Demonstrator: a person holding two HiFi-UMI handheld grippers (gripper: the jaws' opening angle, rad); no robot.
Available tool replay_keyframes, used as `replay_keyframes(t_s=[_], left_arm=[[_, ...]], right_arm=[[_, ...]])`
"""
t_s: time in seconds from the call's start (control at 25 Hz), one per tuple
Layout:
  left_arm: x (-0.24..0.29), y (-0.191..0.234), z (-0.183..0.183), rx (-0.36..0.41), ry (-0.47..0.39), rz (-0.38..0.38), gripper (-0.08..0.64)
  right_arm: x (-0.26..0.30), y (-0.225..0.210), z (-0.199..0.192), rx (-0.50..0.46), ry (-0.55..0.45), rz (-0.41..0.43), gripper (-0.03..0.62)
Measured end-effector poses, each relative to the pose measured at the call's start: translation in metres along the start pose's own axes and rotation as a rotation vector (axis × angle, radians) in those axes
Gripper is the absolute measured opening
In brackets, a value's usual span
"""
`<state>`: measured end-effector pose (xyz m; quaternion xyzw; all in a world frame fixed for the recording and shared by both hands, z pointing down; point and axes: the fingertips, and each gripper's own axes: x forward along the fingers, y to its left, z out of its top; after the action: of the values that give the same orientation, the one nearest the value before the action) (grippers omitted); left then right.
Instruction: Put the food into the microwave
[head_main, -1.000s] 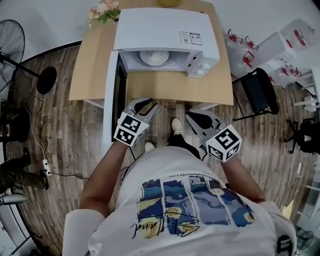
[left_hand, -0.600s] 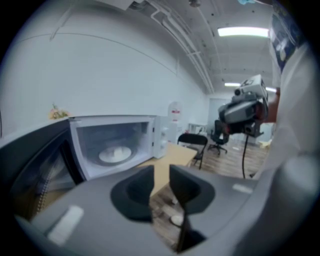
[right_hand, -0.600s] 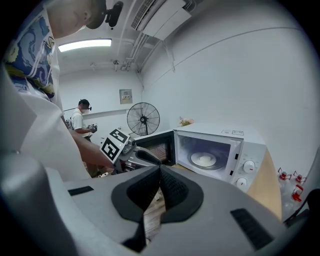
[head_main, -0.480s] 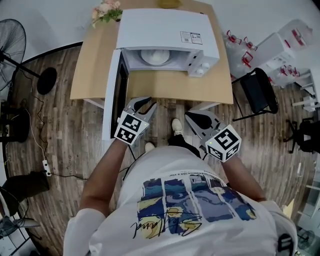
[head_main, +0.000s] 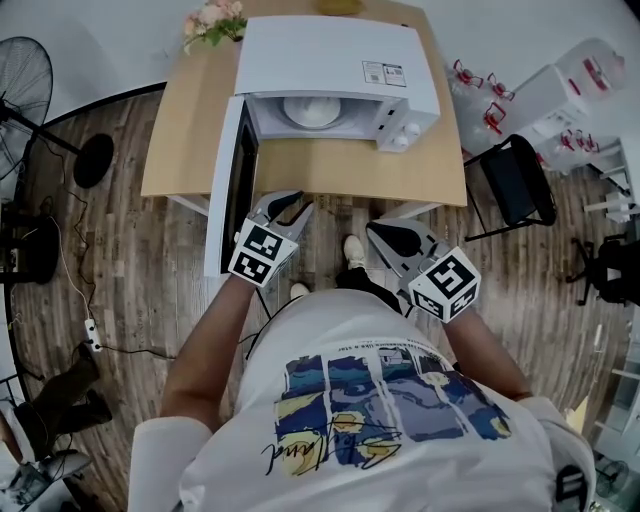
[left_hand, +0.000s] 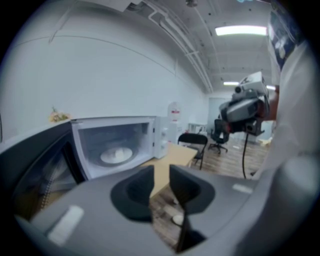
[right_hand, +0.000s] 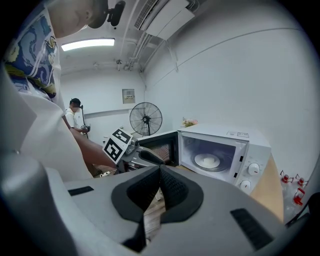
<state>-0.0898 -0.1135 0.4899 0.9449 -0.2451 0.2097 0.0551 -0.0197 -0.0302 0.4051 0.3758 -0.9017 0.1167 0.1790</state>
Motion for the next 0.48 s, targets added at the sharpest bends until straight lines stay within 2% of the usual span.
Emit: replay_keyframes(t_s=[0.48], left_arm=[[-0.0029,0.0081,-0.0106,0.001,0.025,0.014,0.101]], right_arm=[[0.0061,0.0046,-0.0032,-0.004,0.006,0.014,0.006]])
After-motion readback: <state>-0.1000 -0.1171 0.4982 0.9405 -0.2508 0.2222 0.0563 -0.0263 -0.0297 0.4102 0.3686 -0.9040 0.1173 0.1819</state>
